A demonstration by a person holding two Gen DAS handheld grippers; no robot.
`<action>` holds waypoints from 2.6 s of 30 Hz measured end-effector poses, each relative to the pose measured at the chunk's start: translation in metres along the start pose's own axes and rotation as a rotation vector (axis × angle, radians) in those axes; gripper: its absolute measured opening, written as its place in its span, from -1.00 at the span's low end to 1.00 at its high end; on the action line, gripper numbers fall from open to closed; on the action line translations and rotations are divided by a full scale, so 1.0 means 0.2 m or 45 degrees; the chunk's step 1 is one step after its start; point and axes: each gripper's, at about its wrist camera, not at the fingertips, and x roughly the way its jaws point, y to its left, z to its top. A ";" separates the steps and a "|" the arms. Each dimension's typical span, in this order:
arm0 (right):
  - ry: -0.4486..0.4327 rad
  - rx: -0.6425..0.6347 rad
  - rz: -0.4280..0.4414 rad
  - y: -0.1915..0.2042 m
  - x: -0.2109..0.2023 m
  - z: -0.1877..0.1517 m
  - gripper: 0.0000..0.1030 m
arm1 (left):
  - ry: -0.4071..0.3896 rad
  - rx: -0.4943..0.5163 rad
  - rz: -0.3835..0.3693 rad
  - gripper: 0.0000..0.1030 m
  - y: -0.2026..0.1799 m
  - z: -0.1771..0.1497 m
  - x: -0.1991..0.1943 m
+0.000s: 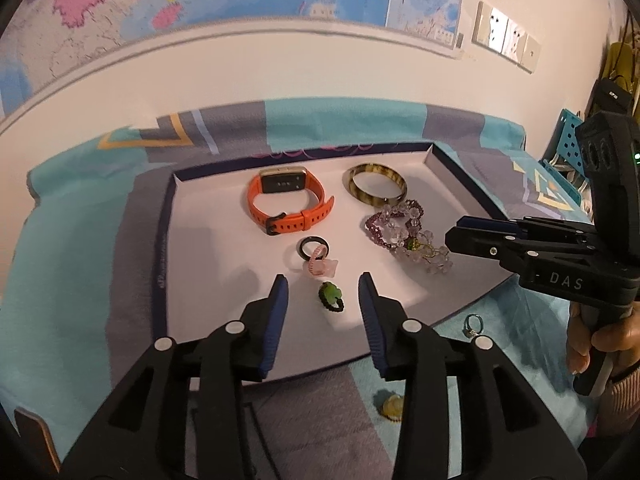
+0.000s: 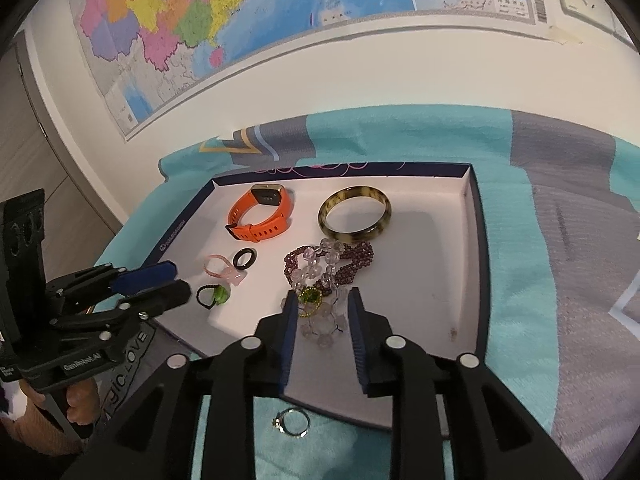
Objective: Organize jewelry
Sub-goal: 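Lower both rings into the box and open both grippers, then move the left gripper to the amber-stone ring while the right gripper approaches the silver ring, then grasp the amber-stone ring with the left gripper while the right gripper grasps the silver ring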
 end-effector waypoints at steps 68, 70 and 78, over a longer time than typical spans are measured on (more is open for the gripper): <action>0.117 -0.251 -0.185 0.21 -0.02 -0.31 -0.53 | 0.131 0.094 -0.137 -0.63 -0.15 -0.31 -0.04; 0.115 -0.253 -0.189 0.21 -0.03 -0.31 -0.61 | 0.130 0.094 -0.137 -0.63 -0.15 -0.31 -0.04; 0.107 -0.245 -0.167 0.20 -0.05 -0.32 -0.62 | 0.124 0.083 -0.137 -0.63 -0.14 -0.31 -0.05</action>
